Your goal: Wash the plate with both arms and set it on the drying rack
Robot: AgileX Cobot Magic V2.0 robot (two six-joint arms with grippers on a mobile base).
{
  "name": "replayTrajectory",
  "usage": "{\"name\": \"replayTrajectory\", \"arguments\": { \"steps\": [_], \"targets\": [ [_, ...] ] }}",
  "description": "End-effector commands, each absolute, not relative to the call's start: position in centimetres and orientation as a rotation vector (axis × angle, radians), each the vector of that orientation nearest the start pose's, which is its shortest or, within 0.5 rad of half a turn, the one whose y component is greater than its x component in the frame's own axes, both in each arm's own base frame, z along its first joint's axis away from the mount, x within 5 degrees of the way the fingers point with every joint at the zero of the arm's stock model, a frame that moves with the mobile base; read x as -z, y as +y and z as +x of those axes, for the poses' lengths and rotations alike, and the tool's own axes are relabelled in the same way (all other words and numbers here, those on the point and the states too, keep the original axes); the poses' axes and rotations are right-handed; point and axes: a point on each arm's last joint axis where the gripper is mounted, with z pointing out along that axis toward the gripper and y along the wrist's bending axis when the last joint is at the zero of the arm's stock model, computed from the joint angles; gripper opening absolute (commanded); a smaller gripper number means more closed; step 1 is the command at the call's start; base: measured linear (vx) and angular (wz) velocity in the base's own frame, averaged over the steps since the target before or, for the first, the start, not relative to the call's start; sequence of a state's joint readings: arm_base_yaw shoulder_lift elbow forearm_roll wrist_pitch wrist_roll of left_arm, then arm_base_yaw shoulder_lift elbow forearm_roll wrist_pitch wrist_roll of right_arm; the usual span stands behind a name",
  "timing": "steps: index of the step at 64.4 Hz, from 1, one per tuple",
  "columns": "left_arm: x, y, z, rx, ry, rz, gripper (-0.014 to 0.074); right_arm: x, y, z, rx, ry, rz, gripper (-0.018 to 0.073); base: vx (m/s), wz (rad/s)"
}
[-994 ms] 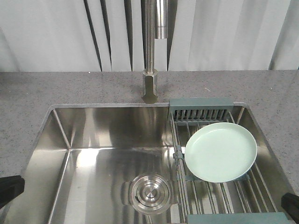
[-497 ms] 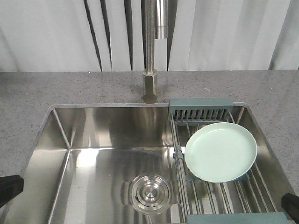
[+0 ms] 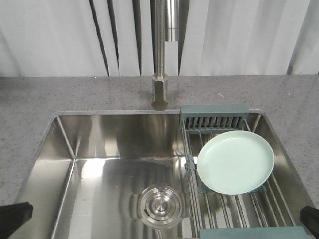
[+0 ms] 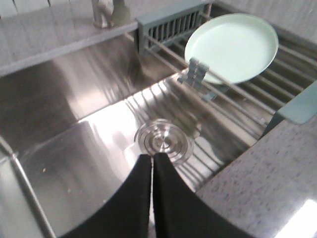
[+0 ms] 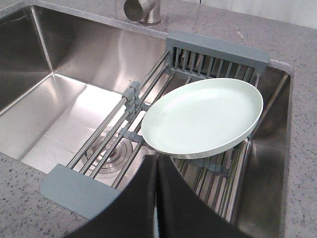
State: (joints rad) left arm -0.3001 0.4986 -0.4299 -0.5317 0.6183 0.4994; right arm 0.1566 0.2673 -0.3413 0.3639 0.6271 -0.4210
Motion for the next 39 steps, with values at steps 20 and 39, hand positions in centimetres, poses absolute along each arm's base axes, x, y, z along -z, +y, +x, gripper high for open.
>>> {"name": "replayTrajectory", "arguments": {
  "steps": [20, 39],
  "targets": [
    [-18.0, -3.0, 7.7, 0.393, 1.985, 0.143, -0.0006, -27.3, 2.8, 6.2, -0.221, 1.889, -0.378, -0.0006, 0.00, 0.00],
    [-17.5, -2.1, 6.6, 0.212, 1.810, 0.283, -0.0006, -27.3, 2.8, 6.2, -0.221, 1.889, -0.378, -0.0006, 0.00, 0.00]
  ]
}}
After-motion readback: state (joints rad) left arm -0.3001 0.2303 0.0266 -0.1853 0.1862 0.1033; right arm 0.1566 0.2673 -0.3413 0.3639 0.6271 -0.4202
